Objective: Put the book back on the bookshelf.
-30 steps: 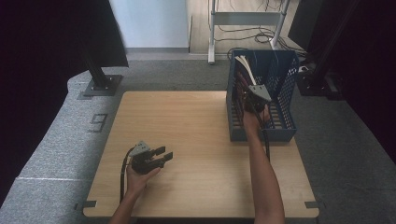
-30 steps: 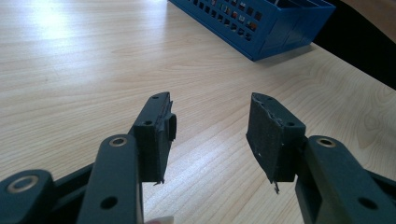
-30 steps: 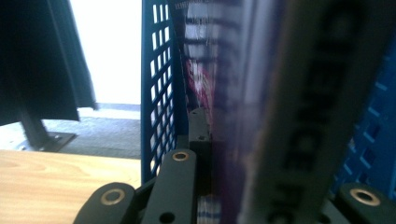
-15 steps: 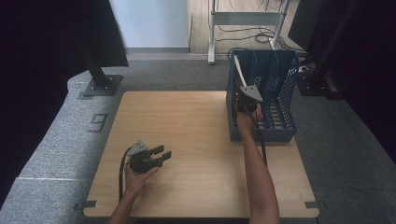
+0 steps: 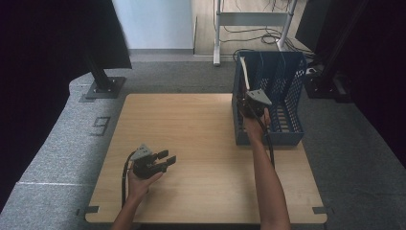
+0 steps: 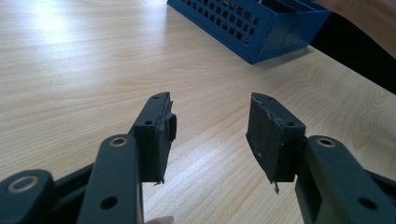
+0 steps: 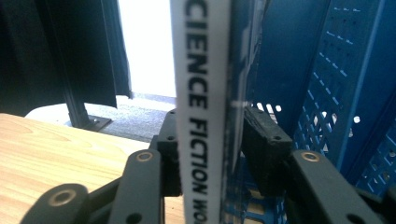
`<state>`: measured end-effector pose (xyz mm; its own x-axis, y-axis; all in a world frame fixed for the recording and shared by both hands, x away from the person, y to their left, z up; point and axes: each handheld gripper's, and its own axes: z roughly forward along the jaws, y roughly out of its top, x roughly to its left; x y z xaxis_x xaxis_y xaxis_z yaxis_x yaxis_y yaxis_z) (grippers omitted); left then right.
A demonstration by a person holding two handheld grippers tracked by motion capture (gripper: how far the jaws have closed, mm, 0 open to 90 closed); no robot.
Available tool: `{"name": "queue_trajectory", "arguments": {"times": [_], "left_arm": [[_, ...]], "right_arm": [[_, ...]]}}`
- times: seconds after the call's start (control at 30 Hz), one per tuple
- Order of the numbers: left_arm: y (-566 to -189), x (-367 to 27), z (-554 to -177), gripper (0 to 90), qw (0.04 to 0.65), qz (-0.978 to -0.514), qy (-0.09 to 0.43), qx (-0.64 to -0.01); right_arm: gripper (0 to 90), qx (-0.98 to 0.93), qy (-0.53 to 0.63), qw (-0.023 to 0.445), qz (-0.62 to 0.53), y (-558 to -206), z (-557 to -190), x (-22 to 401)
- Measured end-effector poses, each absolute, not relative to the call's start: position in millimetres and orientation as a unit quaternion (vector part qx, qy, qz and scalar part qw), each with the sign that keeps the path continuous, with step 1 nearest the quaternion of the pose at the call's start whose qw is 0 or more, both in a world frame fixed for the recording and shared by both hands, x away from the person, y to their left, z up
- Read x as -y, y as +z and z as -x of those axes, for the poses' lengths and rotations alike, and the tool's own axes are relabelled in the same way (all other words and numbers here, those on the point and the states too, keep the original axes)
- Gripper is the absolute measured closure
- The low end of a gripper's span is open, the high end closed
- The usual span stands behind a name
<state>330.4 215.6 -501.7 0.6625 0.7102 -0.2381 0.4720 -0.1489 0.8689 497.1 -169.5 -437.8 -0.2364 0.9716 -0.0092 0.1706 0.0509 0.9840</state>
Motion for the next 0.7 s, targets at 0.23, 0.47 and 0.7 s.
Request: {"name": "queue_trajectory", "arguments": {"times": [0.23, 0.47, 0.7], "left_arm": [[-502.0, -215.3, -330.6, 49.8, 0.519, -0.750, 0.114, -0.394], [-502.5, -213.6, -330.4, 49.8, 0.518, -0.753, 0.112, -0.391], [-502.5, -213.9, -330.6, 49.7, 0.517, -0.753, 0.112, -0.392]], "right_arm": [[55.6, -0.615, 0.501, 0.392, -0.467, -438.7, -496.6, 170.7], [52.6, -0.617, 0.504, 0.385, -0.466, -438.1, -494.4, 172.6], [50.2, -0.622, 0.503, 0.382, -0.463, -436.8, -492.3, 174.2]]}}
